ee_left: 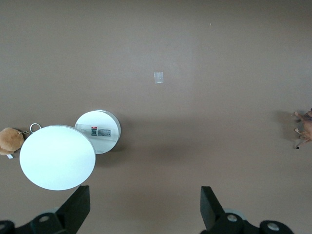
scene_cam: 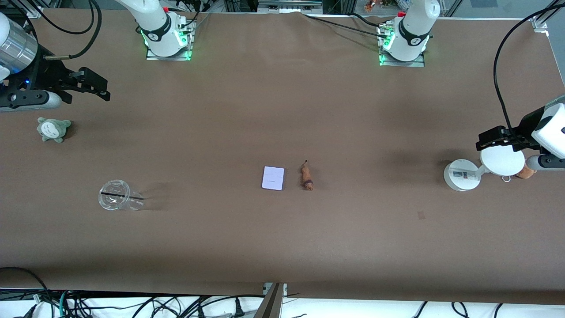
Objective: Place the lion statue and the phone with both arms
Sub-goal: 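Reach the left gripper down toward the brown lion statue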
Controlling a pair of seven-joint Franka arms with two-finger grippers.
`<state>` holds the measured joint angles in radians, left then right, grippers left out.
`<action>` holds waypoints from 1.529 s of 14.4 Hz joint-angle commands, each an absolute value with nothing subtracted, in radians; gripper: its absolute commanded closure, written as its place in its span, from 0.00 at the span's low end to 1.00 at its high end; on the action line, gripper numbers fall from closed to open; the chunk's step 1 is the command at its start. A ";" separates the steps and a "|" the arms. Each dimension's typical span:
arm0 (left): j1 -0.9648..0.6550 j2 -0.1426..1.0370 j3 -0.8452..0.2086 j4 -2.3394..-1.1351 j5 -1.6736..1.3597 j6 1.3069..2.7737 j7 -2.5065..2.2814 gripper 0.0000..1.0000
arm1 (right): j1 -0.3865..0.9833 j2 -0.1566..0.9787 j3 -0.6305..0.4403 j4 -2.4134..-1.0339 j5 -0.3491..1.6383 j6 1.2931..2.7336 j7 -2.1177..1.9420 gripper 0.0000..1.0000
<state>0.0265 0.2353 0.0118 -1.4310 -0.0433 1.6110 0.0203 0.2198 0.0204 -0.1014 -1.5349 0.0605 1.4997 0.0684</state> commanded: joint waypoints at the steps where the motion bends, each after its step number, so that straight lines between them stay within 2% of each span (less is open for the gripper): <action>1: 0.032 0.265 0.015 -1.375 -0.041 1.594 0.034 0.00 | 0.215 0.011 -0.092 -1.537 0.041 1.489 0.072 0.00; 11: 0.032 0.265 0.014 -1.370 -0.041 1.592 0.032 0.00 | 0.215 0.012 -0.092 -1.536 0.031 1.488 0.058 0.00; 15: -0.017 0.267 0.002 -1.370 -0.043 1.592 -0.081 0.00 | 0.215 0.012 -0.092 -1.536 0.031 1.488 0.058 0.00; 17: -0.096 0.314 0.002 -1.368 -0.046 1.605 -0.185 0.00 | 0.213 0.012 -0.092 -1.536 0.031 1.486 0.058 0.00; 22: -0.293 0.469 0.003 -1.368 -0.043 1.802 -0.366 0.00 | 0.215 0.011 -0.092 -1.540 0.029 1.482 0.060 0.00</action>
<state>-0.2361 0.3935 -0.0100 -1.4067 -0.0451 1.7642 -0.3079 0.2198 0.0203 -0.1008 -1.5349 0.0471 1.4977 0.0684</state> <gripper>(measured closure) 0.000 0.000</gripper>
